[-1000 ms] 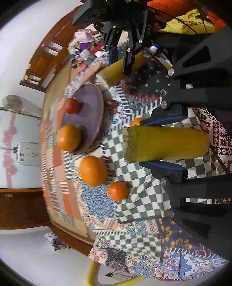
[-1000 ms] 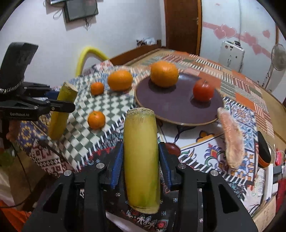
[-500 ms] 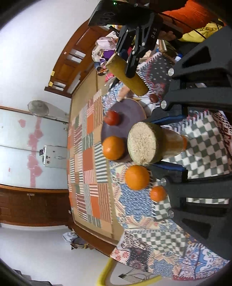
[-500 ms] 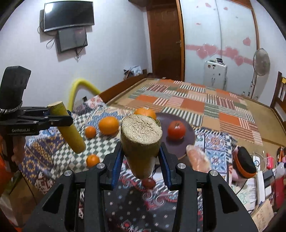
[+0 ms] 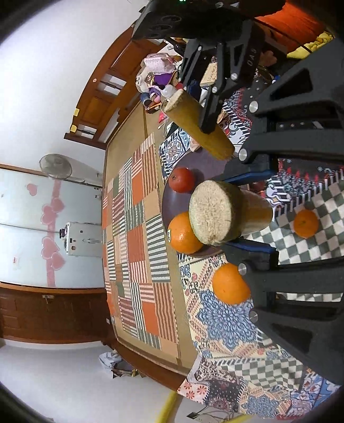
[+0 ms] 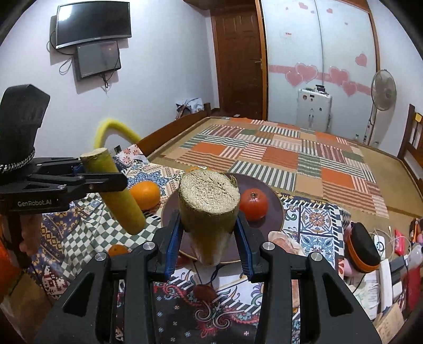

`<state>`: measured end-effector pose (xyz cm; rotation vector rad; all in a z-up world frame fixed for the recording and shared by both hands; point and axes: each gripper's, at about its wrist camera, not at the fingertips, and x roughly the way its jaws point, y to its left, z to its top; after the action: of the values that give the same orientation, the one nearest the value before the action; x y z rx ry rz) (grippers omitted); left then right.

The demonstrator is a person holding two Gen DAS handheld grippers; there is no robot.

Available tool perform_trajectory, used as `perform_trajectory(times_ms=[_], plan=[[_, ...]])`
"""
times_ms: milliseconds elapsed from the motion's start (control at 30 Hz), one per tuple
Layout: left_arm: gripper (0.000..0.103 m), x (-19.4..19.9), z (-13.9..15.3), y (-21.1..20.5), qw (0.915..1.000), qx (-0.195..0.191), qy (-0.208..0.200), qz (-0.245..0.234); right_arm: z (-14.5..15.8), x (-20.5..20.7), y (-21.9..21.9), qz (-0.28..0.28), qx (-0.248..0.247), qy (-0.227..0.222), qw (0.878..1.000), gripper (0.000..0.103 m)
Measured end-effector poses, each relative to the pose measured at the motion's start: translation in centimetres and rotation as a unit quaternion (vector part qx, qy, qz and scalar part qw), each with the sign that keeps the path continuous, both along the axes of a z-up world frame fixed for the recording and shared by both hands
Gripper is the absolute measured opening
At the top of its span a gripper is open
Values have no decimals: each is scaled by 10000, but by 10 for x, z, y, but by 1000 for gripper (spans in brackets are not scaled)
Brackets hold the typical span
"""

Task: Organize fruits
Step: 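Lift both yellow cylinders and carry them over the purple plate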

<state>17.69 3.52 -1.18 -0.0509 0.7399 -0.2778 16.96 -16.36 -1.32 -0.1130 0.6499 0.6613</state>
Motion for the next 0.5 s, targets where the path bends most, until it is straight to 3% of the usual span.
perform_trajectory(times_ms=[500], plan=[[36,41,-28,-20,9997,88,204,-109,-18,28,10,1,8,250,9997,36]])
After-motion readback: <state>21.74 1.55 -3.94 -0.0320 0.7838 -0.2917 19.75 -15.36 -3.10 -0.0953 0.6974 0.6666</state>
